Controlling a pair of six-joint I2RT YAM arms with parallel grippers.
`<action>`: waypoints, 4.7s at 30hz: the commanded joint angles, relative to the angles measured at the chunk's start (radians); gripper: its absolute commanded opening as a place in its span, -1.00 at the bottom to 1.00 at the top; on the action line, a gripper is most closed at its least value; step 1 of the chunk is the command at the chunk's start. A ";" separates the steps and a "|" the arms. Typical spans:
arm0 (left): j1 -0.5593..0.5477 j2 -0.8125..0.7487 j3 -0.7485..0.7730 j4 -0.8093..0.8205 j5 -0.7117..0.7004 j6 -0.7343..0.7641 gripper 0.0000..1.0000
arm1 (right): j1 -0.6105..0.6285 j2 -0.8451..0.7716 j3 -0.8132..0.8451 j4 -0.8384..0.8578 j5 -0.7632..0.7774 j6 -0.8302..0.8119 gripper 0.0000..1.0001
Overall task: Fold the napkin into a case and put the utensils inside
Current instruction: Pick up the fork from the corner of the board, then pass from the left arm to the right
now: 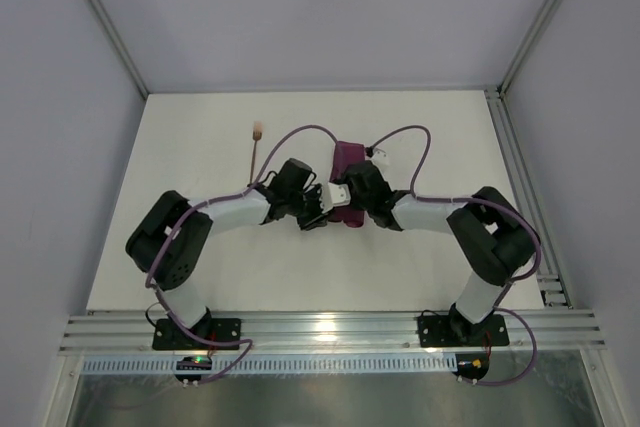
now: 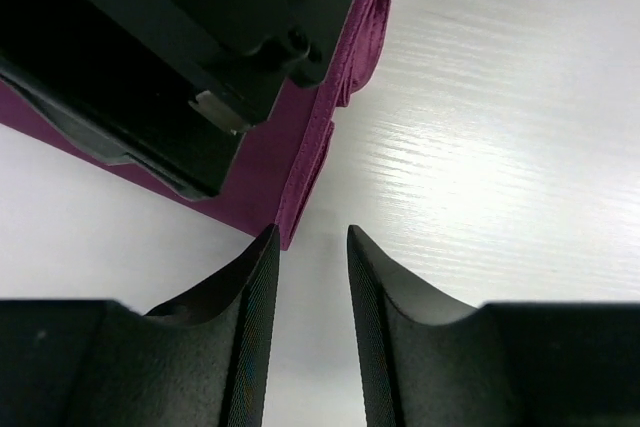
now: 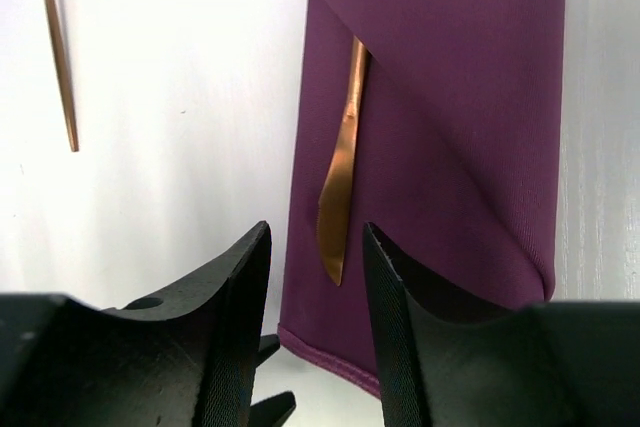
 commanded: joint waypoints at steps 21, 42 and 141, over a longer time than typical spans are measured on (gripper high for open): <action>0.502 0.052 0.366 -0.236 -0.430 -0.546 0.17 | -0.001 -0.364 -0.018 -0.157 0.139 -0.222 -0.07; 0.498 0.394 0.646 -0.415 -0.409 -0.459 -0.37 | 0.002 -0.456 -0.057 -0.206 0.158 -0.302 -0.07; -0.050 -0.455 0.308 -0.653 -0.079 -0.092 -0.68 | 0.300 -0.606 -0.321 0.017 -0.059 -0.511 -0.94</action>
